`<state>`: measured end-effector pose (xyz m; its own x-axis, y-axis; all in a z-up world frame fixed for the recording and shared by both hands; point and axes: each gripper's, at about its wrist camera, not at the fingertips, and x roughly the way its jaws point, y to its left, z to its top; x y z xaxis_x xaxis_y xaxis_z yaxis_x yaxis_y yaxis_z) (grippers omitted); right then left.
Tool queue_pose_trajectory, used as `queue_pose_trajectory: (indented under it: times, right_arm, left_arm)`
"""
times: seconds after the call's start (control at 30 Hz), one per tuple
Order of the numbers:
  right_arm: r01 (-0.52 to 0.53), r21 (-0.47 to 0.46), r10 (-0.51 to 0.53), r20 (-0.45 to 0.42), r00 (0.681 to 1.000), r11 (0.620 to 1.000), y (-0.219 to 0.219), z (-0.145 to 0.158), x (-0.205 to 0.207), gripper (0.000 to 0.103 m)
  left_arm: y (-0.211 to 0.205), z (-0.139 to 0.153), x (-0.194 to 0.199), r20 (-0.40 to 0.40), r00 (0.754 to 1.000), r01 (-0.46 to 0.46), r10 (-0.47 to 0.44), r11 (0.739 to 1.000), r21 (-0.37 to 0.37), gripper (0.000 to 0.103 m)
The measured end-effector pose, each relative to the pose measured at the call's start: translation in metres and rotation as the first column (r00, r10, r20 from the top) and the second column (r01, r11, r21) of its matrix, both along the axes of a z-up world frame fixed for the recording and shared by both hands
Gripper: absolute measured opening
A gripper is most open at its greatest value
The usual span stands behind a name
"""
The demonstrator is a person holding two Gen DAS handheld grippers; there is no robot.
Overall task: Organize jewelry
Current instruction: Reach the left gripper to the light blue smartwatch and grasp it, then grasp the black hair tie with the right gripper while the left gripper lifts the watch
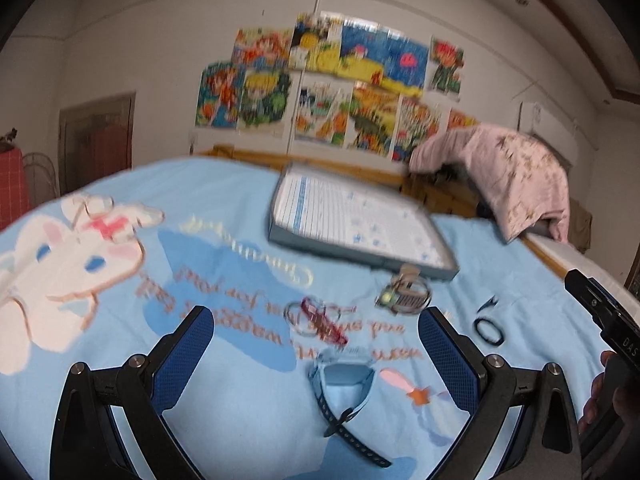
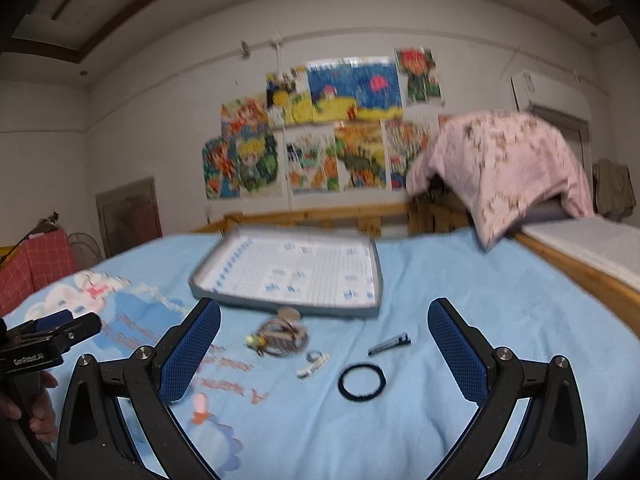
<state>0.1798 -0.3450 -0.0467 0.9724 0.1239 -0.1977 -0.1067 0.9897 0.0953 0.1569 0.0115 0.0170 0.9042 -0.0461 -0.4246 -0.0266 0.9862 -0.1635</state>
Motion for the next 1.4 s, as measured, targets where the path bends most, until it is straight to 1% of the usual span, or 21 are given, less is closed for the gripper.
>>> queue_pose_trajectory:
  times: [0.13, 0.23, 0.3, 0.37, 0.43, 0.53, 0.6, 0.63, 0.7, 0.77, 0.87, 0.97, 1.0, 1.07, 1.13, 1.23, 1.27, 1.33, 1.4]
  right_arm:
    - [0.009, 0.013, -0.008, -0.068, 0.998, 1.000, -0.004, -0.018, 0.023, 0.102]
    - [0.006, 0.013, -0.005, -0.105, 0.994, 1.000, -0.004, -0.029, 0.032, 0.102]
    - [-0.001, 0.013, 0.003, -0.143, 0.990, 1.000, -0.003, -0.039, 0.040, 0.101]
    - [0.003, -0.008, -0.004, -0.171, 0.985, 1.000, 0.000, -0.047, 0.045, 0.096]
    - [0.007, -0.009, -0.009, -0.202, 0.979, 1.000, 0.001, -0.055, 0.050, 0.086]
    - [0.006, 0.011, -0.003, -0.243, 0.970, 1.000, -0.002, -0.063, 0.058, 0.083]
    - [0.008, 0.019, -0.003, -0.273, 0.962, 1.000, -0.004, -0.068, 0.064, 0.079]
    - [0.008, 0.026, 0.000, -0.289, 0.957, 1.000, -0.004, -0.071, 0.067, 0.078]
    - [0.017, 0.036, -0.005, -0.310, 0.951, 0.999, -0.007, -0.075, 0.072, 0.078]
    - [0.024, 0.046, -0.007, -0.332, 0.943, 0.999, -0.007, -0.080, 0.077, 0.078]
    - [0.022, 0.046, -0.005, -0.351, 0.936, 0.999, -0.006, -0.084, 0.082, 0.075]
    - [0.013, 0.034, 0.001, -0.370, 0.929, 0.999, -0.002, -0.088, 0.088, 0.070]
    - [0.011, 0.031, 0.001, -0.376, 0.927, 0.999, -0.001, -0.088, 0.090, 0.067]
    - [0.011, 0.025, 0.000, -0.390, 0.921, 1.000, 0.000, -0.091, 0.093, 0.063]
    - [0.015, 0.020, -0.006, -0.405, 0.914, 1.000, 0.001, -0.093, 0.096, 0.056]
    - [0.006, 0.019, 0.002, -0.422, 0.907, 1.000, 0.003, -0.095, 0.099, 0.051]
    - [0.001, 0.018, 0.007, -0.425, 0.905, 1.000, 0.003, -0.096, 0.099, 0.050]
    - [-0.015, 0.011, 0.018, -0.429, 0.903, 1.000, 0.007, -0.097, 0.100, 0.041]
    - [-0.022, 0.006, 0.022, -0.433, 0.901, 1.000, 0.008, -0.098, 0.100, 0.038]
  left_arm:
    - [-0.001, -0.020, 0.014, -0.063, 0.998, -0.011, 0.010, 1.000, -0.007, 0.103]
    - [-0.004, -0.032, 0.023, -0.109, 0.994, -0.003, 0.002, 1.000, -0.013, 0.103]
    - [-0.006, -0.037, 0.027, -0.126, 0.992, 0.005, -0.007, 1.000, -0.014, 0.103]
    - [-0.010, -0.042, 0.031, -0.147, 0.989, 0.018, -0.019, 1.000, -0.011, 0.102]
    - [-0.014, -0.047, 0.035, -0.171, 0.984, 0.038, -0.039, 0.999, -0.011, 0.099]
    - [-0.021, -0.056, 0.043, -0.209, 0.976, 0.065, -0.066, 0.998, -0.014, 0.093]
    - [-0.023, -0.061, 0.047, -0.227, 0.971, 0.077, -0.079, 0.997, -0.018, 0.092]
    - [-0.025, -0.064, 0.049, -0.236, 0.968, 0.082, -0.084, 0.996, -0.015, 0.092]
    - [-0.029, -0.067, 0.051, -0.245, 0.965, 0.093, -0.092, 0.996, -0.008, 0.092]
    - [-0.033, -0.069, 0.053, -0.248, 0.964, 0.101, -0.098, 0.995, -0.002, 0.087]
    - [-0.039, -0.072, 0.057, -0.263, 0.958, 0.120, -0.116, 0.993, -0.001, 0.079]
    - [-0.045, -0.077, 0.062, -0.275, 0.953, 0.132, -0.125, 0.991, 0.007, 0.076]
    - [-0.046, -0.077, 0.062, -0.276, 0.953, 0.133, -0.127, 0.991, 0.005, 0.075]
    - [-0.045, -0.078, 0.063, -0.277, 0.952, 0.133, -0.129, 0.991, -0.005, 0.069]
    - [-0.043, -0.079, 0.063, -0.276, 0.952, 0.131, -0.130, 0.991, -0.017, 0.064]
    - [-0.042, -0.080, 0.063, -0.279, 0.950, 0.136, -0.138, 0.990, -0.027, 0.056]
    - [-0.043, -0.080, 0.064, -0.279, 0.950, 0.140, -0.143, 0.990, -0.029, 0.056]
    - [-0.043, -0.079, 0.063, -0.277, 0.949, 0.146, -0.150, 0.989, -0.034, 0.056]
    - [-0.042, -0.079, 0.063, -0.275, 0.949, 0.151, -0.157, 0.988, -0.043, 0.056]
